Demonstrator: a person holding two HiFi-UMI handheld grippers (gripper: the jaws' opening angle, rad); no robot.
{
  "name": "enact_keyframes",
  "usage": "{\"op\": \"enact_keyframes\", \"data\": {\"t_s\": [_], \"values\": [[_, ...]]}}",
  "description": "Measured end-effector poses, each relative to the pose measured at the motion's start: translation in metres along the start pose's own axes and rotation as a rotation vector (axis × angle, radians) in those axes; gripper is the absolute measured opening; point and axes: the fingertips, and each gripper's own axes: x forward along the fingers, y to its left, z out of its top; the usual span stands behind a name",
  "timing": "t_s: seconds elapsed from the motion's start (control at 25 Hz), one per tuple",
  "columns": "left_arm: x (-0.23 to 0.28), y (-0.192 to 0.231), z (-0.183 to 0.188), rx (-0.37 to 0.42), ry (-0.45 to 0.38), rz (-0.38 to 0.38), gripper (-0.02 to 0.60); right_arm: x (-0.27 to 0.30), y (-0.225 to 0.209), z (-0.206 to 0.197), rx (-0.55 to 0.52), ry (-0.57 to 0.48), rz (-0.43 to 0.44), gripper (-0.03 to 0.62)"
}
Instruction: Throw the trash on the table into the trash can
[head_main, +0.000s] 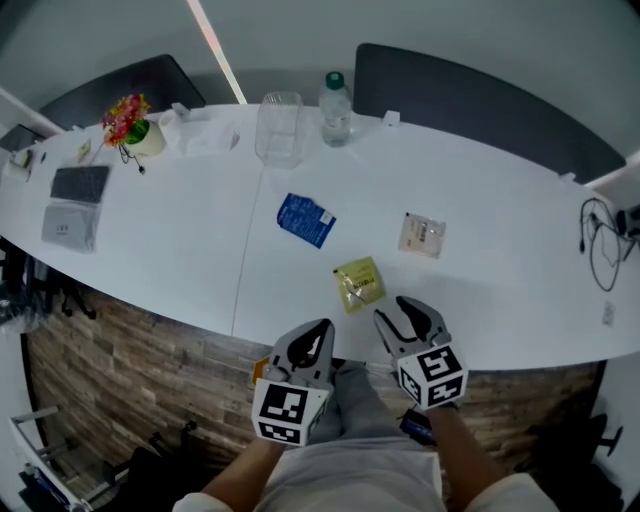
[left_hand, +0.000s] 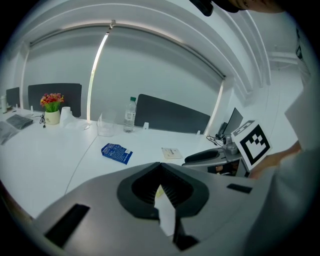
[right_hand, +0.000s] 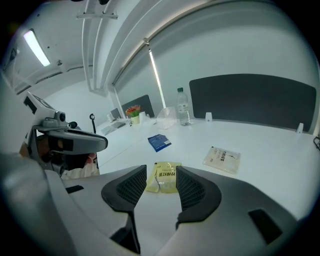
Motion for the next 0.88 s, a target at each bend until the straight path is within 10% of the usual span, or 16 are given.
{"op": "enact_keyframes", "data": {"t_s": [0.88], "values": [[0.007,0.024,-0.035,-0.082,0.065,0.054,0.002,0.078,-0.024,-0.05,-0.03,0.173,-0.044,0.232]]}}
